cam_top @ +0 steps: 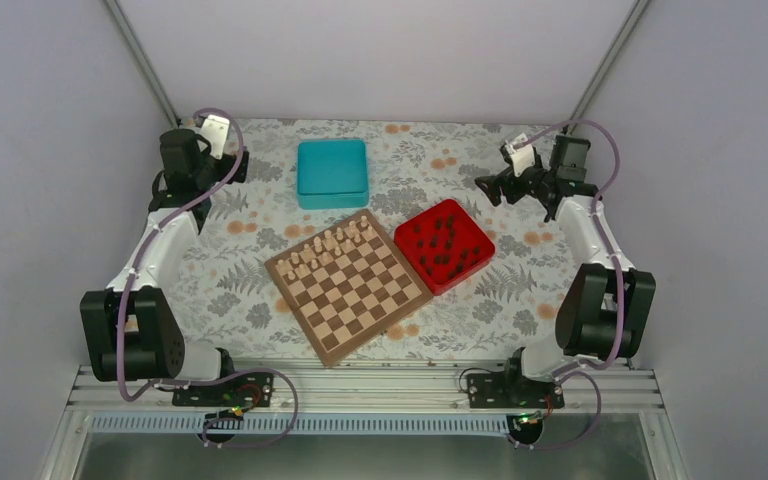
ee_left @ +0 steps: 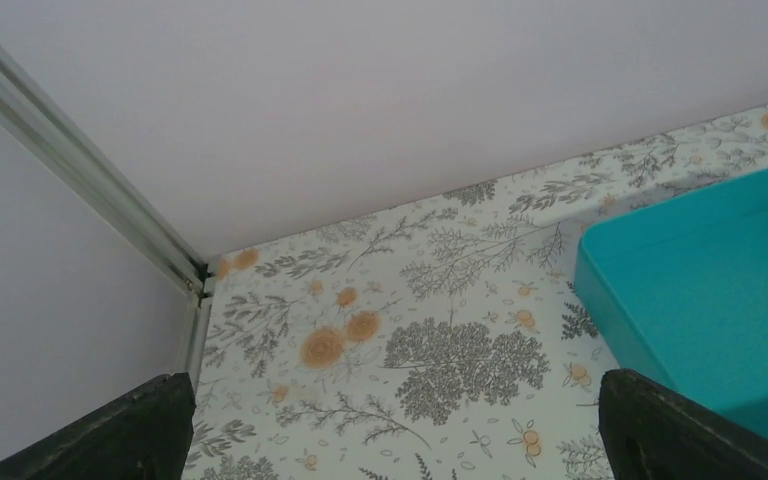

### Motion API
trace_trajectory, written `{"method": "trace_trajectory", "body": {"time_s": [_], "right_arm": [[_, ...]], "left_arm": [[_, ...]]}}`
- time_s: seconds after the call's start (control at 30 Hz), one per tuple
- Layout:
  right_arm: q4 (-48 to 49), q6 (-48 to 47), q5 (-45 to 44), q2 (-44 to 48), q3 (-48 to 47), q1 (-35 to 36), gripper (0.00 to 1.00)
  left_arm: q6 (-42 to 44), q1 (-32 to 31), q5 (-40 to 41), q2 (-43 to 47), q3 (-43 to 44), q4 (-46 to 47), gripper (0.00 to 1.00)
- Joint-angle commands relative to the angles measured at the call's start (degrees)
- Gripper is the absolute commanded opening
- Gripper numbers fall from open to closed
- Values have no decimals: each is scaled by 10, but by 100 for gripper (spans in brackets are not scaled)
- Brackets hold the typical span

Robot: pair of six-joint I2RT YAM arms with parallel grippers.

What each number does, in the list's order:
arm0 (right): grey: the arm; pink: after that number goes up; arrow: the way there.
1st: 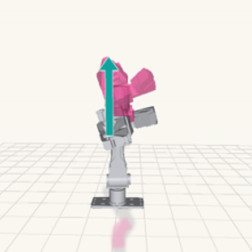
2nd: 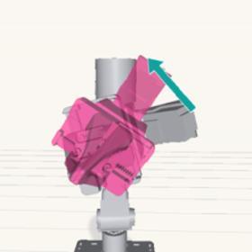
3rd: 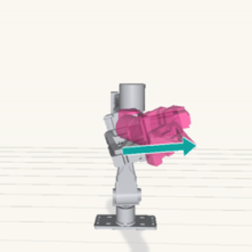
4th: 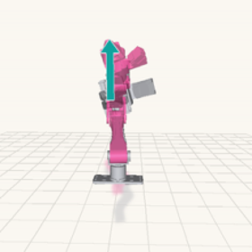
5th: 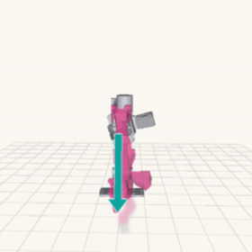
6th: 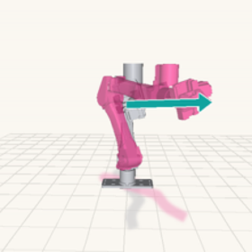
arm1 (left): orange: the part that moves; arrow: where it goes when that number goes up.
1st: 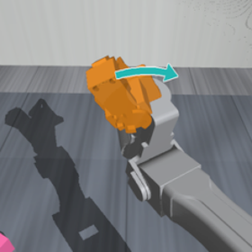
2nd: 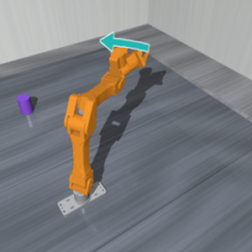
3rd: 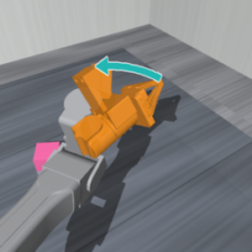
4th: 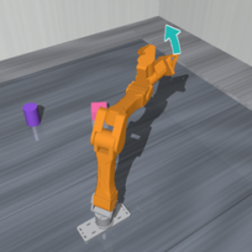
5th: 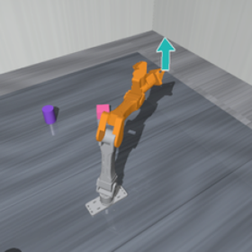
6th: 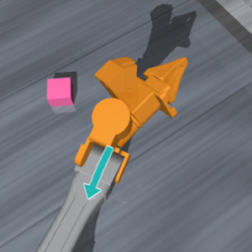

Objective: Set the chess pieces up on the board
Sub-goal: Pick up the chess piece from the storage box.

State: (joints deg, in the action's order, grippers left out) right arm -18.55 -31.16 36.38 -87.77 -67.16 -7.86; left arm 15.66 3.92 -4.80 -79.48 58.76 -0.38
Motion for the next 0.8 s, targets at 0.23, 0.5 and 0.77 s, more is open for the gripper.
{"method": "trace_trajectory", "body": {"time_s": [0.23,0.5,0.77], "right_arm": [[-102,-119,-10,-4,-19,27,100],[-163,-154,-114,-16,-14,130,78],[-187,-125,-150,-116,-58,153,36]], "left_arm": [[24,-3,-6,-6,34,-38,100],[36,-5,-2,-15,31,-29,100],[36,-5,14,-25,25,-18,100]]}}
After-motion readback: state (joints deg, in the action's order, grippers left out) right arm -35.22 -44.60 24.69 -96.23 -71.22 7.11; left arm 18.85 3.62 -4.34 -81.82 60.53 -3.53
